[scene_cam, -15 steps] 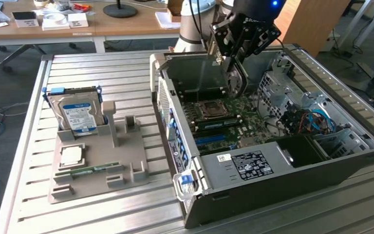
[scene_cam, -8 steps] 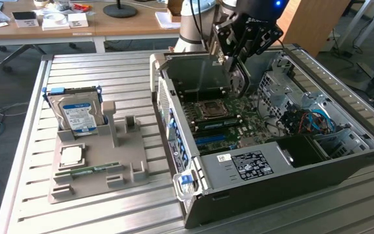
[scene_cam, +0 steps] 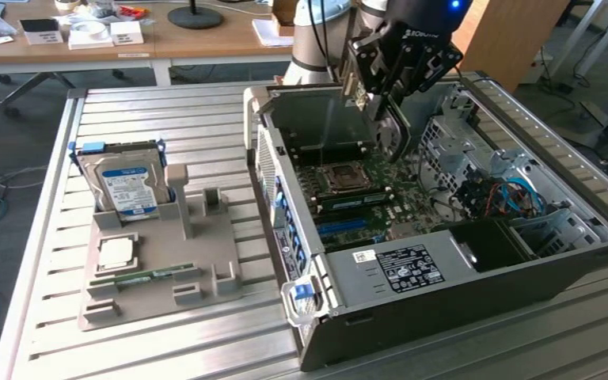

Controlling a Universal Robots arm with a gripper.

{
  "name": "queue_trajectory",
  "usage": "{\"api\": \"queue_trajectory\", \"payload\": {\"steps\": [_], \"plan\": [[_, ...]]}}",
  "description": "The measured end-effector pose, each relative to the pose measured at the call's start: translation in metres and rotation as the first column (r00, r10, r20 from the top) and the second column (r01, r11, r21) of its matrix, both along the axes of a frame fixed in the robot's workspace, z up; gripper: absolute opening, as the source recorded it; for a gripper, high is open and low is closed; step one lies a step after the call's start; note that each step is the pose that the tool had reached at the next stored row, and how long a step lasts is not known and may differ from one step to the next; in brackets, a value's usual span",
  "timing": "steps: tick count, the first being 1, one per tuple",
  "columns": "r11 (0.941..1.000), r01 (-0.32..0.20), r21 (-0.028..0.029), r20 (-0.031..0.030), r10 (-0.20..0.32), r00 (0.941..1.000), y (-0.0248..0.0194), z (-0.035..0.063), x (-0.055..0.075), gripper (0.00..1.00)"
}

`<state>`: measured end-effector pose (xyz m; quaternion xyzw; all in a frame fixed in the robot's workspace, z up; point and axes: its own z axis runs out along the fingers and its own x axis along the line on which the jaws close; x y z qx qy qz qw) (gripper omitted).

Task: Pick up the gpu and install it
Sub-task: 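Pick up the gpu and move the gpu toward the slot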

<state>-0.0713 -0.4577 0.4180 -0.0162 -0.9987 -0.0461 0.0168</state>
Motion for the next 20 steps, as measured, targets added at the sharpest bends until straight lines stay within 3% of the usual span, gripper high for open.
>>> {"api": "queue_trajectory", "payload": {"steps": [4,9,20], "plan": [[1.0,0.0,0.0025,-0.0001,0.0,1.0,0.0,0.0001,0.0,0.27],[0.9999,0.0,0.0138,0.0002,0.0,1.0,0.0001,0.0,0.004,0.27],[0.9999,0.0,0.0149,0.0,0.0,1.0,0.0,0.0,0.025,0.27]]}}
